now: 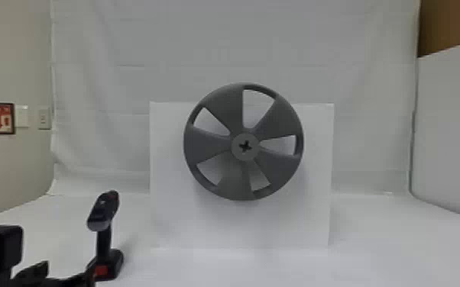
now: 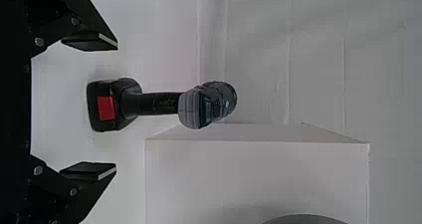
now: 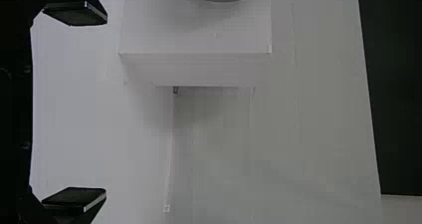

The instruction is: Grasp the drill and bring into the middle of wheel

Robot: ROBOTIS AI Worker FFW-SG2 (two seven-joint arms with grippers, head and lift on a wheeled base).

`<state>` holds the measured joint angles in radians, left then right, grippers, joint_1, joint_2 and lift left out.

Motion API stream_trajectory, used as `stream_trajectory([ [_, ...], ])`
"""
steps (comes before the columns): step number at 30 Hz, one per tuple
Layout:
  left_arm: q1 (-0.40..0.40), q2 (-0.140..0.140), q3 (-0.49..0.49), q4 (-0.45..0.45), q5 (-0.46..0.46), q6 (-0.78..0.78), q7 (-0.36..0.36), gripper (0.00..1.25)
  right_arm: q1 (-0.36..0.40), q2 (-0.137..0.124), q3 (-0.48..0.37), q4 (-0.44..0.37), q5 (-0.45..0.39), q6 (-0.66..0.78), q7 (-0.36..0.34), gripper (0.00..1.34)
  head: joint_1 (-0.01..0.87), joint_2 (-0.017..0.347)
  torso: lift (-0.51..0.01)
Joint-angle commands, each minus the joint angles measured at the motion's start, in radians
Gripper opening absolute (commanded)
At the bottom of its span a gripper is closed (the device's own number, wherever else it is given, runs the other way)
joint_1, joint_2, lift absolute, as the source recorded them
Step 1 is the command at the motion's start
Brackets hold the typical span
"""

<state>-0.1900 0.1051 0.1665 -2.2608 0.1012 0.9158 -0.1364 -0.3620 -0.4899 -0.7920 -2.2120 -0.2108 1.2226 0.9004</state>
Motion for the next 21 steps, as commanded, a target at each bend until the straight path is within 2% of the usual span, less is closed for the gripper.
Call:
stream_trajectory([
  [1,-0.002,0.001,-0.004,0.000,0.000,0.000,0.000,0.86,0.000,-0.001,0.002,0.000,0.001,0.003,0.000,1.25,0.054,0.031,-0.403],
  [21,0.000,0.001,-0.004,0.000,0.000,0.000,0.000,0.86,-0.005,0.001,0.008,0.000,0.004,0.003,0.000,1.25,0.054,0.031,-0.403],
])
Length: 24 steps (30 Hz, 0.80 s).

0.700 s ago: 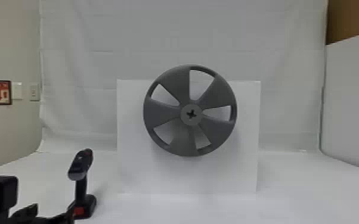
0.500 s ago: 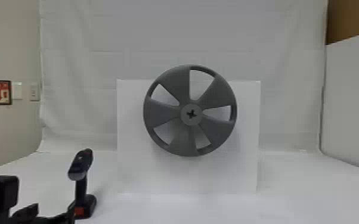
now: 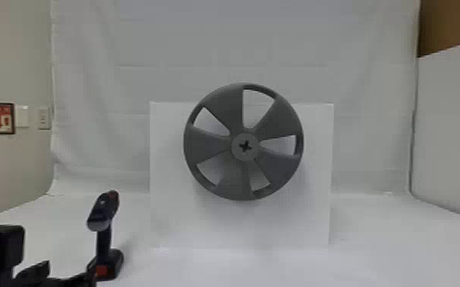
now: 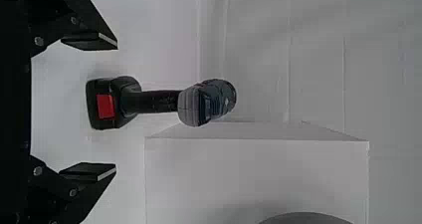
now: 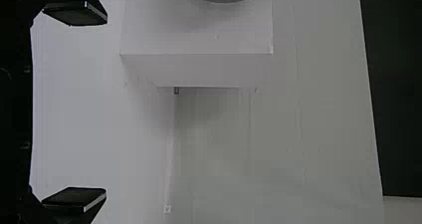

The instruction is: Grasp the drill and bring into the middle of wheel

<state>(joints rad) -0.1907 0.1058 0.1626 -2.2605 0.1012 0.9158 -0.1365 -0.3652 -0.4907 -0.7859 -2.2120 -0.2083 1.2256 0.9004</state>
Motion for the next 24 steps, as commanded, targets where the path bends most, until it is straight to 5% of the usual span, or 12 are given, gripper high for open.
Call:
stream_trajectory([
  [1,-0.001,0.000,-0.001,0.001,0.000,0.000,0.000,0.86,-0.003,0.001,0.002,0.000,0.001,0.000,0.000,1.25,0.054,0.031,-0.403],
  [24,-0.053,-0.001,-0.029,0.068,0.011,-0.002,0.041,0.86,-0.008,0.011,0.016,0.000,0.013,0.002,0.000,1.25,0.054,0.031,-0.403],
])
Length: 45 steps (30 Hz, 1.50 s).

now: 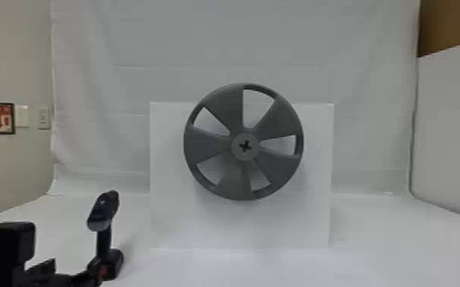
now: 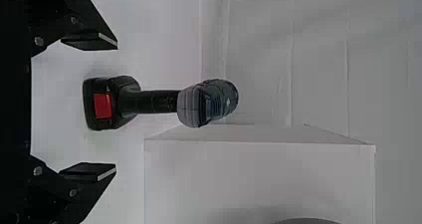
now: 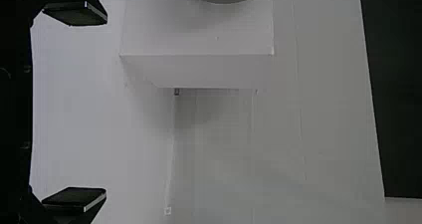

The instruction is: Grasp the drill and bring into the middle of wheel

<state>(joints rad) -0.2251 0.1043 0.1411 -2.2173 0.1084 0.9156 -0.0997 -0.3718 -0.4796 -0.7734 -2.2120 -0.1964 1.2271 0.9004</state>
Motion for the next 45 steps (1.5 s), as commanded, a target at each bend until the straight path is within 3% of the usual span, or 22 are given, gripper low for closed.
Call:
stream_trajectory([
  [1,-0.023,0.000,-0.009,0.033,0.005,-0.001,0.006,0.86,-0.001,-0.001,0.005,0.000,0.003,0.000,0.000,1.25,0.054,0.031,-0.403],
  [30,-0.188,0.002,-0.057,0.321,0.034,-0.147,0.067,0.86,-0.012,-0.001,0.037,0.006,0.018,0.005,0.000,1.25,0.054,0.031,-0.403],
  [45,-0.249,0.002,-0.069,0.426,0.030,-0.199,0.094,0.86,-0.013,-0.002,0.054,0.008,0.028,0.006,0.000,1.25,0.054,0.031,-0.403],
])
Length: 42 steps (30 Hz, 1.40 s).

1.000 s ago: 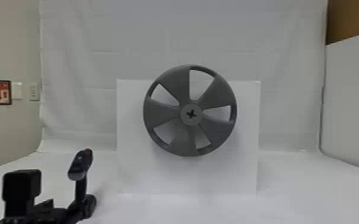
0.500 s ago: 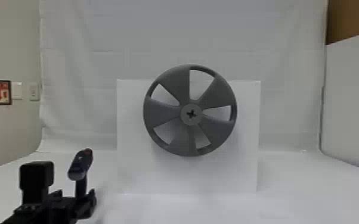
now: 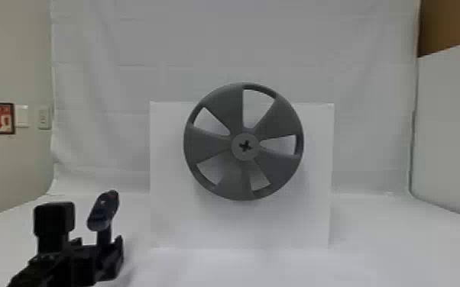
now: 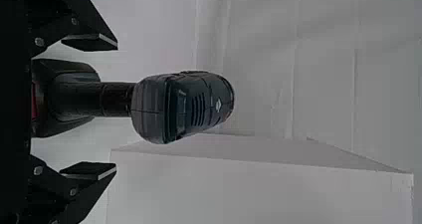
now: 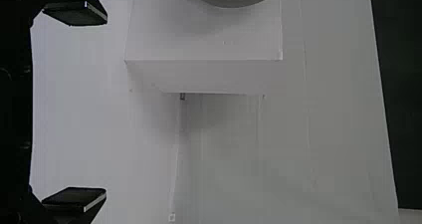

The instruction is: Grasp the drill and bring into the middle of wheel

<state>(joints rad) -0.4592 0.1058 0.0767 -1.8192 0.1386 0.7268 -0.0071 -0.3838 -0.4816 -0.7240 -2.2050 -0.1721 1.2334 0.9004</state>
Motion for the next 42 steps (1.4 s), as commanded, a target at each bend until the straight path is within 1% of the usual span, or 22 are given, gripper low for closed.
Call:
stream_trajectory([
  [1,-0.018,0.000,-0.005,0.032,-0.001,-0.014,0.003,0.86,-0.001,0.000,0.006,0.001,0.003,0.000,0.000,1.25,0.054,0.031,-0.403],
  [24,-0.085,-0.003,-0.038,0.167,-0.005,-0.093,0.061,0.85,-0.006,0.000,0.025,0.008,0.009,0.000,0.000,1.25,0.054,0.031,-0.403],
  [29,-0.096,-0.008,-0.038,0.199,-0.007,-0.118,0.079,0.85,-0.007,0.000,0.029,0.011,0.011,0.000,0.000,1.25,0.054,0.031,-0.403],
  [37,-0.101,-0.009,-0.038,0.229,-0.008,-0.138,0.104,0.85,-0.007,0.000,0.032,0.013,0.011,0.000,0.000,1.25,0.054,0.031,-0.403],
  [42,-0.104,-0.009,-0.040,0.236,-0.011,-0.142,0.107,0.84,-0.007,0.000,0.035,0.014,0.011,0.000,0.000,1.25,0.054,0.031,-0.403],
])
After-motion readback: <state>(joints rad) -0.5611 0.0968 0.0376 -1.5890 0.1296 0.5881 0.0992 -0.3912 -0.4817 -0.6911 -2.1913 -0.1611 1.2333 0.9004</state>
